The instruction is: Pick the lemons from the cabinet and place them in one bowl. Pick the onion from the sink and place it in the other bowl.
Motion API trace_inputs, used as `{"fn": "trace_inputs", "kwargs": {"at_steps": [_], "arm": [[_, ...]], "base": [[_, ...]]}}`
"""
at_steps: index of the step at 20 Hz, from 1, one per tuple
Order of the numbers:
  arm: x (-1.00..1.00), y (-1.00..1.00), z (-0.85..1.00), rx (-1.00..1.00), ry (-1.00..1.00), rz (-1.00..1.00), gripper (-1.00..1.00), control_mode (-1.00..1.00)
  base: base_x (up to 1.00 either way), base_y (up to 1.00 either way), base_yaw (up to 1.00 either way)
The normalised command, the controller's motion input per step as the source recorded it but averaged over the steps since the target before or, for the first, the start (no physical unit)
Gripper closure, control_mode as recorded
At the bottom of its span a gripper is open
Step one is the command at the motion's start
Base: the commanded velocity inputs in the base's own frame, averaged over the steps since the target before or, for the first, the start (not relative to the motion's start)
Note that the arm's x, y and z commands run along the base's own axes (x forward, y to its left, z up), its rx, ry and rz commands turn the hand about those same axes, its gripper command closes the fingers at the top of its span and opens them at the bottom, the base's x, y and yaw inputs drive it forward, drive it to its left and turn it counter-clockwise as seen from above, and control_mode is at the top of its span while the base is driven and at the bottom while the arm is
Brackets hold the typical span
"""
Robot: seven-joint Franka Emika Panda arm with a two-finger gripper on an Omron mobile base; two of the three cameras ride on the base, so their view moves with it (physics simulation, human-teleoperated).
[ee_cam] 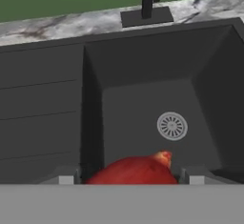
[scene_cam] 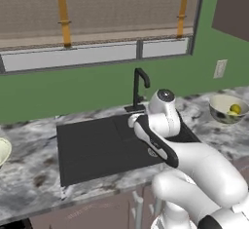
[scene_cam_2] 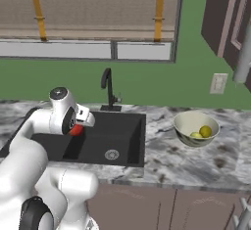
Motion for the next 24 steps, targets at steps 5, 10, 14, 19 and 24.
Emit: {"fn": "trace_inputs", "kwargs": {"at_steps": [5, 10, 14, 19, 24], "arm": [[0.0, 0.0, 0.0, 0.0, 0.0, 0.0, 1.0, 1.0], [0.0, 0.0, 0.0, 0.0, 0.0, 0.0, 1.0, 1.0], [0.0, 0.0, 0.0, 0.0, 0.0, 0.0, 1.0, 1.0], [0.0, 0.0, 0.0, 0.0, 0.0, 0.0, 1.0, 1.0], [0.0, 0.0, 0.0, 0.0, 0.0, 0.0, 1.0, 1.0]], "base": [[-0.08, 0.84, -0.04], [-0.12, 0.91, -0.02], [-0.02, 0.99, -0.01], [0.09, 1.0, -0.03], [0.19, 0.98, -0.07]]}}
